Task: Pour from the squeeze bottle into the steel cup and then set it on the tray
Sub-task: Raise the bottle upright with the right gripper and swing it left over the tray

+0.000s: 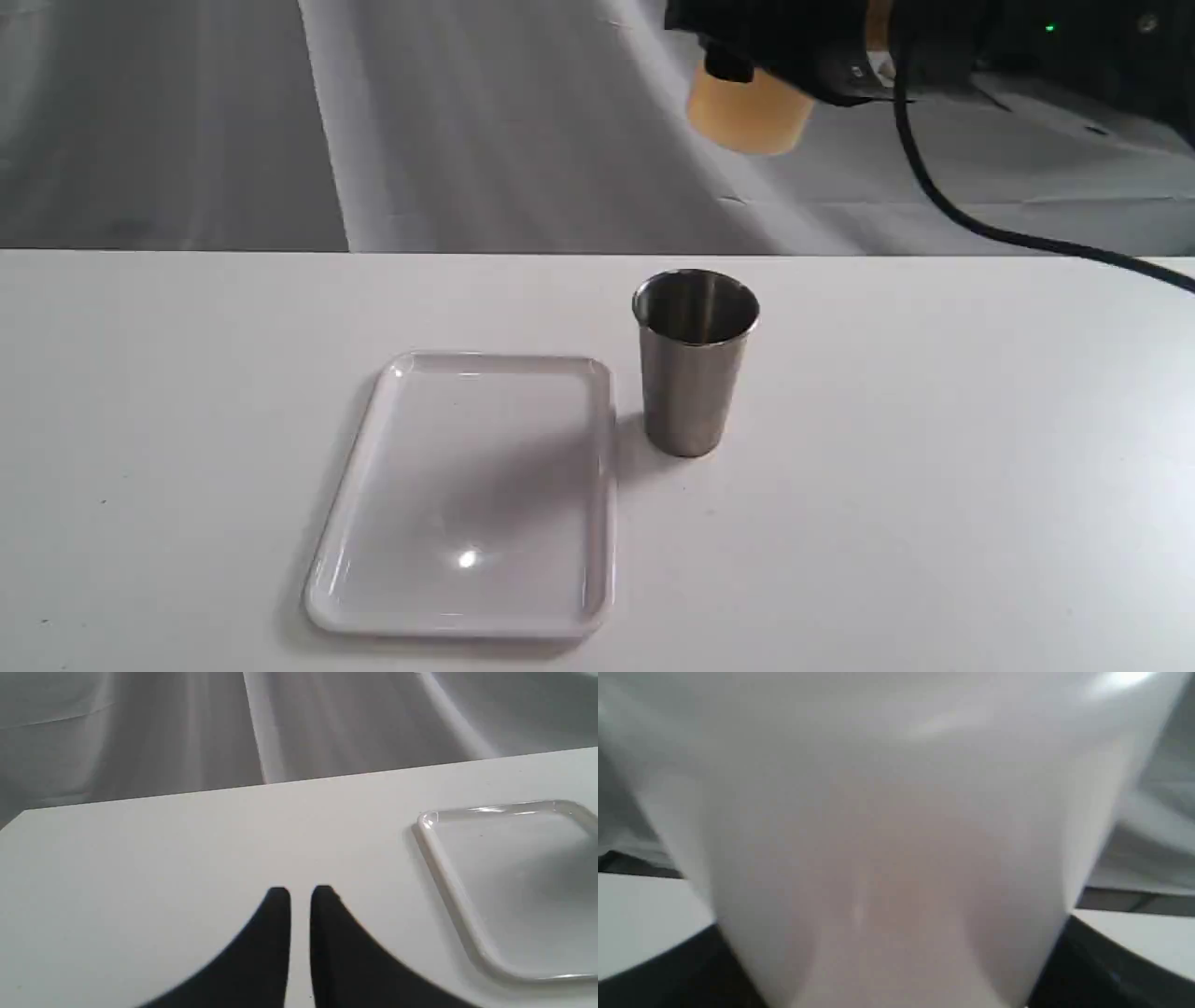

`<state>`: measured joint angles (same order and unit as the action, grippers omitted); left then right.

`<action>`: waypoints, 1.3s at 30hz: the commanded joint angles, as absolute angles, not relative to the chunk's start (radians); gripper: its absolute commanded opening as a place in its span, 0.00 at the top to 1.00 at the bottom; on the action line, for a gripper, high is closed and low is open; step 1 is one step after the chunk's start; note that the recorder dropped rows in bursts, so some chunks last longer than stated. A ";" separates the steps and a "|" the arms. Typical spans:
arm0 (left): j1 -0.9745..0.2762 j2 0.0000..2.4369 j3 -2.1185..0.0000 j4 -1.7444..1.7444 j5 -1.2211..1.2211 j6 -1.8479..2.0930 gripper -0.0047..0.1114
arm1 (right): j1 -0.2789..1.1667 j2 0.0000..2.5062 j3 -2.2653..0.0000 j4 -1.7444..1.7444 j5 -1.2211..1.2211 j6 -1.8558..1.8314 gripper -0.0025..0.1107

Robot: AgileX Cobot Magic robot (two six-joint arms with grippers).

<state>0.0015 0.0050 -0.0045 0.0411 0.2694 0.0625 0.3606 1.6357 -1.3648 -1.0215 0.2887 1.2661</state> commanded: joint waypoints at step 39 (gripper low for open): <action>0.001 0.000 0.000 0.044 0.262 0.061 0.89 | 0.520 1.832 -1.375 -0.612 -0.215 0.498 0.84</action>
<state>0.0015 0.0050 -0.0045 0.0411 0.2694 0.0625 0.5134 1.8295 -1.3648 -0.6276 -0.1737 0.5081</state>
